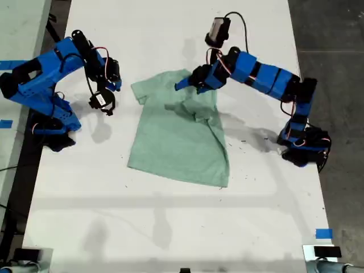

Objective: Fold tshirt

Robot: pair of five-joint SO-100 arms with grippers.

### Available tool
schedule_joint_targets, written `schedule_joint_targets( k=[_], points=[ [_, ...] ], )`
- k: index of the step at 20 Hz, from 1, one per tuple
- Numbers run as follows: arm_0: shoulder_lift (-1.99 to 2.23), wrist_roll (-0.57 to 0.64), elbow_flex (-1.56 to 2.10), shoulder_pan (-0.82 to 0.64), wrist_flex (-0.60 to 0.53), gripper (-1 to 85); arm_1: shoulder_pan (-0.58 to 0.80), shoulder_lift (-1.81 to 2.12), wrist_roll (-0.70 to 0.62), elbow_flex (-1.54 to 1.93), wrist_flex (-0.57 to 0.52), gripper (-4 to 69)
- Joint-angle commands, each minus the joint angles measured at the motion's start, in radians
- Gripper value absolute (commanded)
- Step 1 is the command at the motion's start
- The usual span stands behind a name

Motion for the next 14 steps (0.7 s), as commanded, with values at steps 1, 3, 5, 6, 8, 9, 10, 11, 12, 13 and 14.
schedule_joint_targets(
  k=[1,3,5,6,8,9,10,11,12,13,14],
  points=[
    [0.041,-0.025,-0.003,0.015,-0.002,0.0,-0.003,0.261,-0.009,0.106,0.069,26.6],
    [0.026,-0.021,-0.003,0.003,-0.018,4.2,-0.014,0.385,0.015,0.265,0.054,25.2],
    [0.006,0.012,-0.028,-0.015,-0.037,35.9,-0.021,0.483,0.04,0.4,0.02,23.9],
    [-0.014,0.041,-0.061,-0.025,-0.037,37.8,-0.021,0.525,0.049,0.456,0.009,23.5],
    [-0.067,0.08,-0.129,-0.046,-0.025,38.5,-0.017,0.604,0.063,0.543,-0.012,22.5],
    [-0.101,0.097,-0.15,-0.06,-0.028,38.5,-0.015,0.637,0.064,0.571,-0.018,22.1],
    [-0.138,0.115,-0.158,-0.071,-0.04,38.2,-0.014,0.661,0.067,0.589,-0.02,21.7],
    [-0.173,0.126,-0.156,-0.084,-0.06,38.1,-0.015,0.678,0.067,0.6,-0.02,21.5],
    [-0.21,0.138,-0.149,-0.1,-0.087,37.6,-0.017,0.686,0.066,0.604,-0.02,21.3],
    [-0.249,0.158,-0.144,-0.117,-0.12,37.3,-0.021,0.686,0.066,0.606,-0.015,21.2],
    [-0.296,0.175,-0.146,-0.133,-0.147,37.3,-0.026,0.686,0.066,0.604,-0.012,21.1]
  ],
)
